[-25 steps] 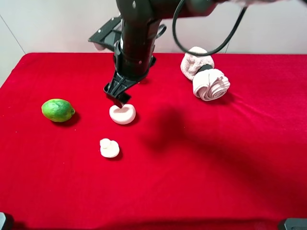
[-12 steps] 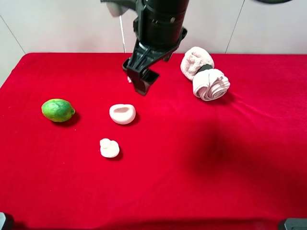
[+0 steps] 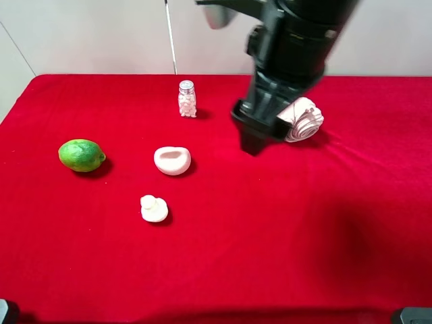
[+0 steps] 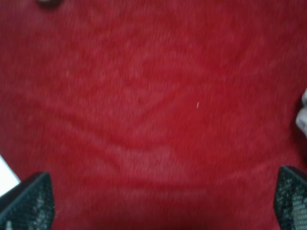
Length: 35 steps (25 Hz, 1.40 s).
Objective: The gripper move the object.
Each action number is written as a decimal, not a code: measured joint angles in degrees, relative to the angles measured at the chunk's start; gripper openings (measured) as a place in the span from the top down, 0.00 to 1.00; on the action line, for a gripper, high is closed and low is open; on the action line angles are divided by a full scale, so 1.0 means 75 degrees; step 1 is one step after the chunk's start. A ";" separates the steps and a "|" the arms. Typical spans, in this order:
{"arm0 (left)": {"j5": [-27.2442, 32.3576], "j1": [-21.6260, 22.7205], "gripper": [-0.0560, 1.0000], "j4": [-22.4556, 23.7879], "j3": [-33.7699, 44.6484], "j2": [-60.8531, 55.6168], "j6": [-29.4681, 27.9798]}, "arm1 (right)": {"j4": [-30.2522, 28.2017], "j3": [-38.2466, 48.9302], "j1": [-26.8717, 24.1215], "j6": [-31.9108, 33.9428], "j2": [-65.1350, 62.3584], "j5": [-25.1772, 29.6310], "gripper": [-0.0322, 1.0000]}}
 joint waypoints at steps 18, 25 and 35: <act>0.0000 0.0000 0.02 0.0000 0.0000 0.0000 0.0000 | 0.0374 0.3996 0.0000 0.0984 -0.4131 -0.0267 0.30; 0.0000 0.0000 0.02 0.0000 0.0000 0.0000 0.0000 | 0.0664 0.5322 0.0000 0.1208 -0.5527 -0.0729 0.30; 0.0000 0.0000 0.02 0.0000 0.0000 0.0000 0.0000 | 0.0741 0.6174 0.0000 0.1299 -0.7113 -0.1403 0.30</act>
